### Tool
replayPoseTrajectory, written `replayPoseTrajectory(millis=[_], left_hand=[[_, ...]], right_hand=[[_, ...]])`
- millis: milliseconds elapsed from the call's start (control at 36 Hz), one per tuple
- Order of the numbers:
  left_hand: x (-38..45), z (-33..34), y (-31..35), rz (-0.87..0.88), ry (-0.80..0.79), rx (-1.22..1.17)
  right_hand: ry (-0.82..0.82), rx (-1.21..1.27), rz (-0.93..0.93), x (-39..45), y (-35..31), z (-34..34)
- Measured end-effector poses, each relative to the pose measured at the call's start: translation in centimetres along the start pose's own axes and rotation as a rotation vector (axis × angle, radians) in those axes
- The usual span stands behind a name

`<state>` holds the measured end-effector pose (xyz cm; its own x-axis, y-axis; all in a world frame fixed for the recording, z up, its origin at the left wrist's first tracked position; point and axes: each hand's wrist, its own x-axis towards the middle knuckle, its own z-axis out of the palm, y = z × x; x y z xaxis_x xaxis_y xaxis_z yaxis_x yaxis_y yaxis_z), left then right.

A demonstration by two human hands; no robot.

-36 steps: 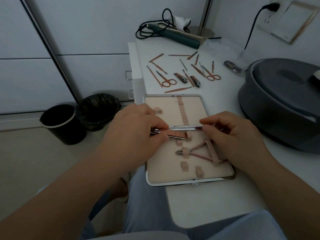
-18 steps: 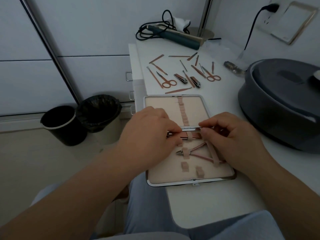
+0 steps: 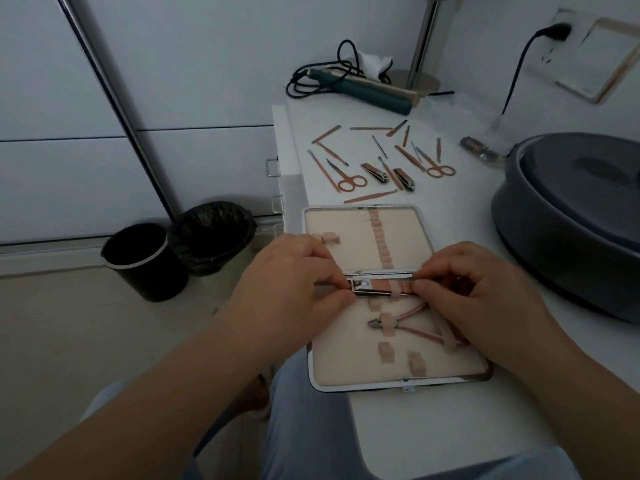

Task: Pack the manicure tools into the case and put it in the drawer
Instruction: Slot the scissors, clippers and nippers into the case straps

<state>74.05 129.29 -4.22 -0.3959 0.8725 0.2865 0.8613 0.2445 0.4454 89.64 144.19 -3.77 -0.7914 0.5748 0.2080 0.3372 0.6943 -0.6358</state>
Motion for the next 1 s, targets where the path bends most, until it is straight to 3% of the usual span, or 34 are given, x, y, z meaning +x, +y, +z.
replayPoseTrajectory(millis=[306, 1000], left_hand=[[0.8, 0.5, 0.4, -0.094, -0.012, -0.084], [0.6, 1.3, 0.0, -0.122, 0.052, -0.226]], right_hand=[[-0.014, 0.029, 0.0, 0.0, -0.5, 0.2], [-0.116, -0.048, 0.003, 0.5, -1.0, 0.5]])
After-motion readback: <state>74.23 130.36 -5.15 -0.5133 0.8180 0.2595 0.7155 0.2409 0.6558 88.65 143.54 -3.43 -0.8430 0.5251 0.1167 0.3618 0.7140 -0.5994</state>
